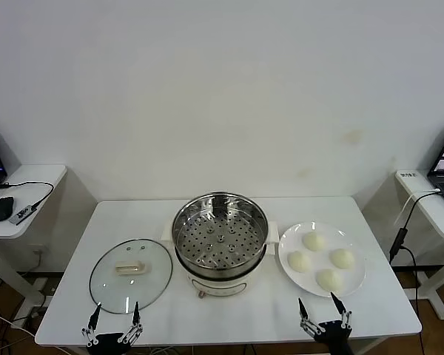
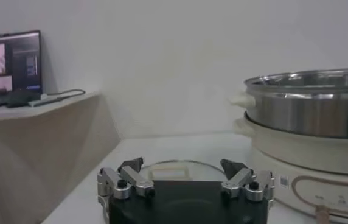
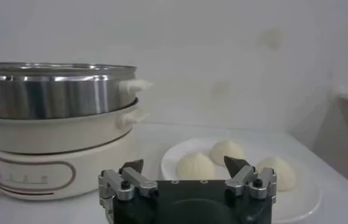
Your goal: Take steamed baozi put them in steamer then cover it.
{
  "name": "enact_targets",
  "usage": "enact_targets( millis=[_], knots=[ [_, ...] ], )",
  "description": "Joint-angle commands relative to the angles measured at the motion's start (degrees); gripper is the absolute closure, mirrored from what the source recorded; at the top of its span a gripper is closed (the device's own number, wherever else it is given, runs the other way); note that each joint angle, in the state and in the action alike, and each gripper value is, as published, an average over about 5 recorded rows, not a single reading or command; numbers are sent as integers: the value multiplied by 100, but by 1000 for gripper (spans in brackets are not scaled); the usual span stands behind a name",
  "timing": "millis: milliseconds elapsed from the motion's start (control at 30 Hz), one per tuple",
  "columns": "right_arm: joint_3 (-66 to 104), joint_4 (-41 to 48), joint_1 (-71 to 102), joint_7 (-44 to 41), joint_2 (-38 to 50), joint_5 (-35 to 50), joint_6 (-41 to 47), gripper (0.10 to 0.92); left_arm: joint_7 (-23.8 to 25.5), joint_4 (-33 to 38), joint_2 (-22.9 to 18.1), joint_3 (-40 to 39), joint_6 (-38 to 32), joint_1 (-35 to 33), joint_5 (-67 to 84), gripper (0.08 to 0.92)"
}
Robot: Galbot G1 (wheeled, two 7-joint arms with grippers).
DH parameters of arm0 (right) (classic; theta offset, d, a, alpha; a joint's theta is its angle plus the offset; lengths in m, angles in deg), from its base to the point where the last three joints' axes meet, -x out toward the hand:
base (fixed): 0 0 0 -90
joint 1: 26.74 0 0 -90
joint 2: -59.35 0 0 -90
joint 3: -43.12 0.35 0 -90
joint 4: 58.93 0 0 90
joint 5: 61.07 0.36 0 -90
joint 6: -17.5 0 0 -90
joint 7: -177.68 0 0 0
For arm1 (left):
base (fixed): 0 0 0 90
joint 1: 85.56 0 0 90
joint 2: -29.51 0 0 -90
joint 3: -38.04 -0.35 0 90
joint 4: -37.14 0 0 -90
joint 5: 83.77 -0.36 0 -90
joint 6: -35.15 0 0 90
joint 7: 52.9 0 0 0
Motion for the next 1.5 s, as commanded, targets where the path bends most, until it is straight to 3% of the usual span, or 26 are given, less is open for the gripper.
enact_targets(
  millis=[33,267,600,833,1000,1333,1500],
  knots=[
    [39,-23,-145,103,107,-237,47,203,-13,18,14,-2,-12,-21,-316,177],
    [557,148,-1036,-25,899,-1801,459,203,-72,82,28,60,257,208,-687,177],
    [613,799,-2453,-1930,2983,-3166,1169,203,-218,59,-27,132,388,382,-899,177],
    [-576,1548,-4047,-3224,4574,-2613,1253,203,-268,31,-107,77,397,341,-1048,177],
    [-2275,2322,-5757,-4005,5105,-2079,1153,203,-351,46,-128,69,460,293,-1143,177],
    [-6366,3732,-9240,-5310,4906,-1789,921,203,-390,95,-96,112,579,221,-1159,177],
    [-7610,4196,-9962,-5614,4483,-1720,819,203,-402,84,-87,142,605,226,-1154,177]
  ],
)
